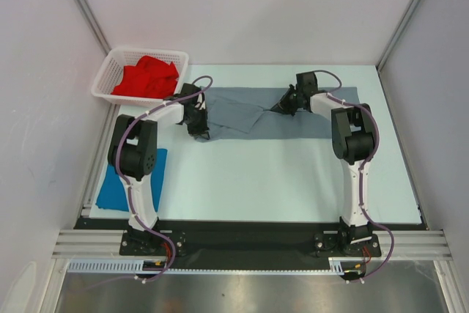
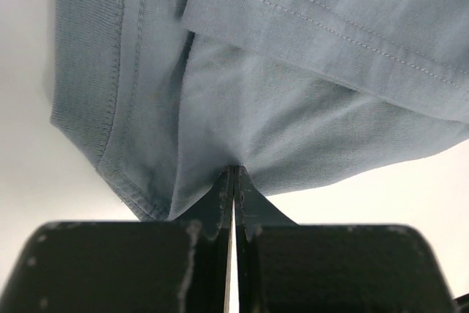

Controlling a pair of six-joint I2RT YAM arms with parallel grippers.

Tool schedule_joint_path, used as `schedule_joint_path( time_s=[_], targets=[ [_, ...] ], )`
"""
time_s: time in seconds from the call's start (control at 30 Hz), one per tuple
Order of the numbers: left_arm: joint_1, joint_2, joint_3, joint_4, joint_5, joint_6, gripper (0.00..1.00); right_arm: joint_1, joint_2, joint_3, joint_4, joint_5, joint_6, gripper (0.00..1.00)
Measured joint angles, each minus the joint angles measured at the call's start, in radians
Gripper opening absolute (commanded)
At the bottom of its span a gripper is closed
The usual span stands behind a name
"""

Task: Fold and stack the t-shirts
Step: Fold the tshirt

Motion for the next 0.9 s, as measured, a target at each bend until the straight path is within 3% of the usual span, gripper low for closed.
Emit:
schedule_joint_path(
  time_s=[0.37,0.9],
  targets=[
    [0.000,-0.001,0.000,-0.002,0.016,0.000,0.00,0.003,-0.144,-0.180,-0.004,-0.031,-0.011,0.01],
    [0.000,-0.011,-0.001,-0.010,0.008,0.002,0.01,-0.019,-0.101,-0.147,0.021,-0.053,-0.019,0.01]
  ],
)
